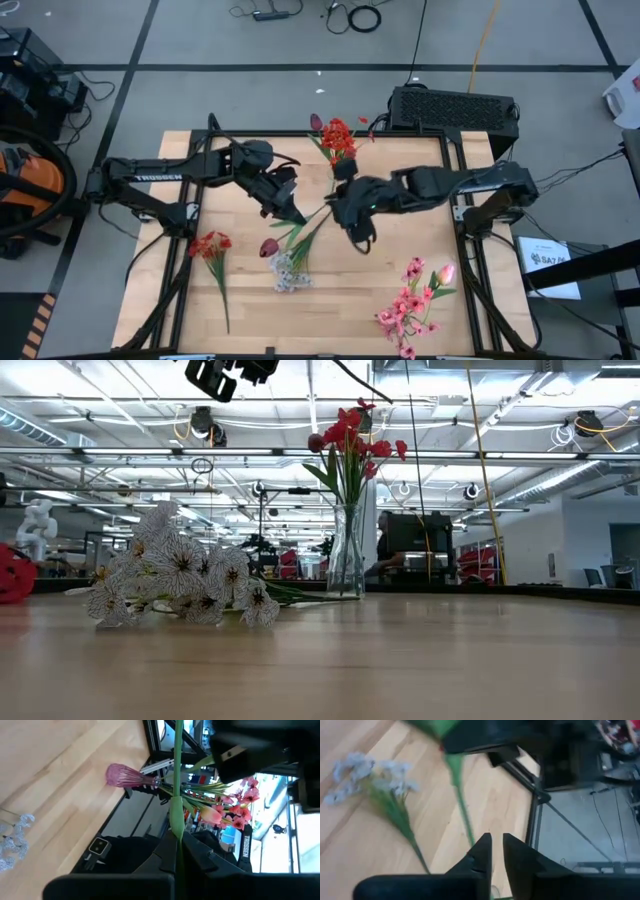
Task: Sort flowers into vase by color
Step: Put the dark red flower into the transparent vase
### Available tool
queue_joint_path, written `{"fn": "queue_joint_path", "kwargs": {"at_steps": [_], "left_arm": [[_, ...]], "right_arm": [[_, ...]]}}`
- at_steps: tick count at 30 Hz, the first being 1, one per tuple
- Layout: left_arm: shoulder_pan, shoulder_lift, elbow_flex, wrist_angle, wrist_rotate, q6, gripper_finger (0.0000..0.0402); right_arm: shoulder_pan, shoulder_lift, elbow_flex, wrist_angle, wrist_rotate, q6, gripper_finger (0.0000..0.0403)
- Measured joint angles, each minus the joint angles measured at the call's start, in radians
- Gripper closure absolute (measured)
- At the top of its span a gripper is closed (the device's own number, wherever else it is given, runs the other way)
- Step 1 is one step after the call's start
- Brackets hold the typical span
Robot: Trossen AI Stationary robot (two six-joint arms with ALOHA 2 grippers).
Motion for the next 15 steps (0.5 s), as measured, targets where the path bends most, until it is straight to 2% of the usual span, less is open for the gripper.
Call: {"fn": "queue_joint_path", "kwargs": {"at_steps": [8,12,15], "left_arm": [[-0.011,0.000,0.001,0.040,-0.010,0.000,0.0388],[-0.013,0.000,0.002,0.053,-0.010,0.000,0.0388],[-0.013,0.000,0.002,0.054,-0.010,0.000,0.0388]], "right_arm": [[0.015,0.054,0.007,0.003,0.007,-0.048,0.0303],[0.015,0.060,0.008,0.013,0.085,-0.066,0.0285],[0.014,0.058,0.008,0.027,0.089,-0.068,0.0280]]}}
